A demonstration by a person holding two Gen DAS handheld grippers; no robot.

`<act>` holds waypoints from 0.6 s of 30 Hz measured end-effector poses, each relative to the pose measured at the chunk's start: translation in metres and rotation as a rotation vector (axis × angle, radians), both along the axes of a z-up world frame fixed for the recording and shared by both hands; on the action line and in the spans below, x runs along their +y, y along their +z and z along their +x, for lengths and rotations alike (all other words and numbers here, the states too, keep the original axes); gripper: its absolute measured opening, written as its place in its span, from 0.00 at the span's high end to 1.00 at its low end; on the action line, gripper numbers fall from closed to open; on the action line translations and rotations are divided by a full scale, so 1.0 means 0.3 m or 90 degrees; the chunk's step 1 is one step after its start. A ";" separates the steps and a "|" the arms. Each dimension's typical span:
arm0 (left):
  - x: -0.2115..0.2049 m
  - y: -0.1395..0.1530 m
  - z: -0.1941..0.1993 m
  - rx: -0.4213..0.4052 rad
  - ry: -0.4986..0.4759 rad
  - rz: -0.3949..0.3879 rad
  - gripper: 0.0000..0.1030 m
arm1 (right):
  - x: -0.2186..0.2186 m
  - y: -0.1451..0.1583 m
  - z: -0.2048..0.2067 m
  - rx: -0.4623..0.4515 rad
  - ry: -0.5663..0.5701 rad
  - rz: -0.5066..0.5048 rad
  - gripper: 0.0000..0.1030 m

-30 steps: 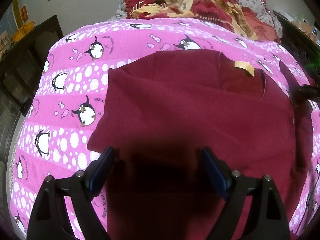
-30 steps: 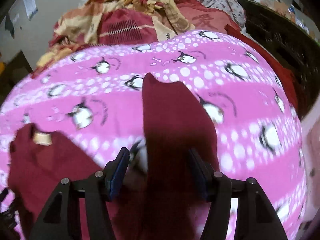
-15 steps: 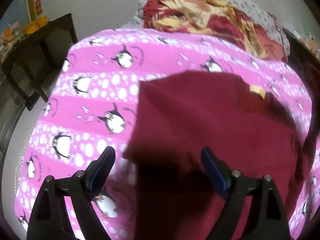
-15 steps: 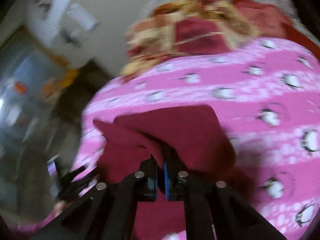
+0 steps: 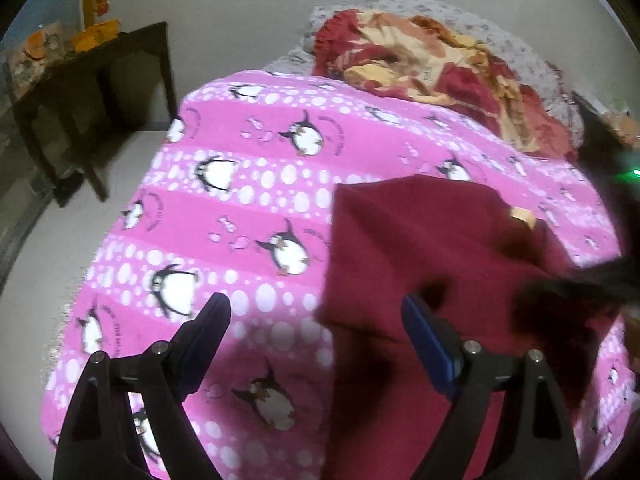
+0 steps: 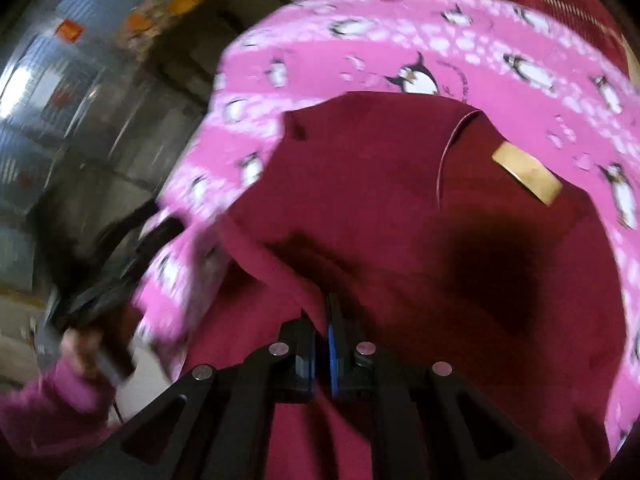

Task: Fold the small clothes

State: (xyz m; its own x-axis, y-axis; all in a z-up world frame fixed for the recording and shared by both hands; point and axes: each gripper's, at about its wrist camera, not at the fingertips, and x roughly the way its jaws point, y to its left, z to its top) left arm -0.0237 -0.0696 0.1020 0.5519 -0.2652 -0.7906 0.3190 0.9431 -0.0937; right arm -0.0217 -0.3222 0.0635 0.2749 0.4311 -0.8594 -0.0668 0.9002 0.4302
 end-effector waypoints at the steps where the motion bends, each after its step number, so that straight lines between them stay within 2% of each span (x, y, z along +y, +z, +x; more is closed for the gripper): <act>1: -0.007 -0.006 -0.001 0.006 -0.008 -0.003 0.16 | -0.017 -0.032 0.040 0.001 -0.033 -0.014 0.92; 3: -0.026 -0.016 0.005 0.014 -0.019 -0.006 0.16 | -0.054 -0.063 0.083 0.007 -0.098 -0.007 0.80; 4: -0.043 -0.019 0.009 0.013 -0.027 -0.008 0.16 | -0.074 -0.065 0.091 0.005 -0.128 0.005 0.63; 5: -0.058 -0.021 0.011 0.011 -0.035 -0.010 0.16 | -0.099 -0.056 0.078 -0.005 -0.154 0.033 0.60; 7: -0.102 -0.032 0.018 0.009 -0.057 -0.009 0.15 | -0.124 -0.019 0.039 -0.035 -0.160 0.059 0.59; 10: -0.182 -0.064 0.044 0.016 -0.084 0.010 0.15 | -0.162 0.068 -0.077 -0.082 -0.166 0.034 0.51; 13: -0.258 -0.096 0.068 0.019 -0.100 0.022 0.15 | -0.225 0.138 -0.241 -0.113 -0.174 0.043 0.45; 16: -0.311 -0.130 0.099 0.040 -0.105 0.010 0.15 | -0.292 0.174 -0.406 -0.129 -0.200 0.000 0.39; 17: -0.321 -0.137 0.106 0.048 -0.105 0.001 0.18 | -0.319 0.176 -0.466 -0.132 -0.214 -0.022 0.38; 18: -0.328 -0.141 0.112 0.055 -0.105 -0.012 0.36 | -0.340 0.177 -0.502 -0.132 -0.227 -0.038 0.38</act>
